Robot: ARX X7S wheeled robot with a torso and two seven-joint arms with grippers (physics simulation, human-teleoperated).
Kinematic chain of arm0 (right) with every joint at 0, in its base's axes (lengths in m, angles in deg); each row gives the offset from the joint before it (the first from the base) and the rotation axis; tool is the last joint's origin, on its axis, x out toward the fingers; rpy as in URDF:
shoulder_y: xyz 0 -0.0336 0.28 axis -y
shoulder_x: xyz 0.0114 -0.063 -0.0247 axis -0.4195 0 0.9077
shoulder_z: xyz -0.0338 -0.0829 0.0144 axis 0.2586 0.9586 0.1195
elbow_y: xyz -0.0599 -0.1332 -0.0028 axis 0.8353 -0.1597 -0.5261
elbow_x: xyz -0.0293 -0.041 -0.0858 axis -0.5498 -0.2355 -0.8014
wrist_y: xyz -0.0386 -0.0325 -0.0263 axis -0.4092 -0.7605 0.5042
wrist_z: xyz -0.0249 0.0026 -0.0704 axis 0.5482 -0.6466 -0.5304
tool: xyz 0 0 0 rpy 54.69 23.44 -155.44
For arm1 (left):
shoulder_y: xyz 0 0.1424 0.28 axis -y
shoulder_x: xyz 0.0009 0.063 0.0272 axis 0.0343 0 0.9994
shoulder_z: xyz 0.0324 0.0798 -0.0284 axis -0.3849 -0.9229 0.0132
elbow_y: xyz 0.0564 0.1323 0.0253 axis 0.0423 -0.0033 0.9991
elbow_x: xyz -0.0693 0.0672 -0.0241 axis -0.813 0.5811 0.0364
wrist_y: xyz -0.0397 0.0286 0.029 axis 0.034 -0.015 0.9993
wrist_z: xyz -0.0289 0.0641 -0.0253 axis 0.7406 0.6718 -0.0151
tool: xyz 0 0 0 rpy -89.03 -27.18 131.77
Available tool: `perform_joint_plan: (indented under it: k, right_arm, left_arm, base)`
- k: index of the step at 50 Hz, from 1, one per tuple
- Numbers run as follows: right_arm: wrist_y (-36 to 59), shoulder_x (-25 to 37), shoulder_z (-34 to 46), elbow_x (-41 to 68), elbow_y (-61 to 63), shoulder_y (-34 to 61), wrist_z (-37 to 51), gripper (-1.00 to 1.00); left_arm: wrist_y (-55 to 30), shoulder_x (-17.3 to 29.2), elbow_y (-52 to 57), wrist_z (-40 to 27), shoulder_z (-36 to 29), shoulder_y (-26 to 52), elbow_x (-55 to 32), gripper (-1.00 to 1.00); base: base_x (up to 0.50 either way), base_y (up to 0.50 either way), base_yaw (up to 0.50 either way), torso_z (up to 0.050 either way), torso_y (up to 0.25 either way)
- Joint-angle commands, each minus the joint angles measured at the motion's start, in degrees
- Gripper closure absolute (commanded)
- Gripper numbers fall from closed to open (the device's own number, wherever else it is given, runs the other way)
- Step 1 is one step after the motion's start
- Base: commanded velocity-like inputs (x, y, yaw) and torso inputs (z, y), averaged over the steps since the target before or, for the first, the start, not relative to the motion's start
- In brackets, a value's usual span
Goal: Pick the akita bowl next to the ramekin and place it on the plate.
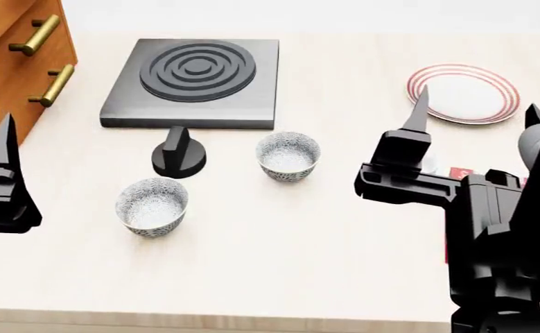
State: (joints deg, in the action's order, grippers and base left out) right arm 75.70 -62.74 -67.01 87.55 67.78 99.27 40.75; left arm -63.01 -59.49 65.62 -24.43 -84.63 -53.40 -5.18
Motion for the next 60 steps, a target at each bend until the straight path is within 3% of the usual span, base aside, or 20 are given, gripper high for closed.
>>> perform_joint_plan:
  k: [1, 28, 60]
  right_arm:
    - [-0.33, 0.15, -0.15, 0.49, 0.1, -0.23, 0.37, -1.0]
    - [-0.14, 0.53, -0.29, 1.87, 0.17, -0.02, 1.36, -1.0]
    - [-0.45, 1.14, -0.2, 3.15, -0.05, 0.12, 2.36, -1.0]
  left_arm:
    - [-0.46, 0.09, 0.14, -0.32, -0.02, 0.09, -0.5, -1.0]
    - [-0.27, 0.47, -0.09, -0.72, 0.27, -0.28, -1.78, -1.0]
    - [-2.12, 0.58, 0.41, -1.98, 0.01, 1.05, -3.07, -1.0]
  base:
    - [0.0, -0.02, 0.0, 0.0, 0.0]
    - [0.0, -0.07, 0.0, 0.0, 0.0]
    - [0.0, -0.21, 0.0, 0.0, 0.0]
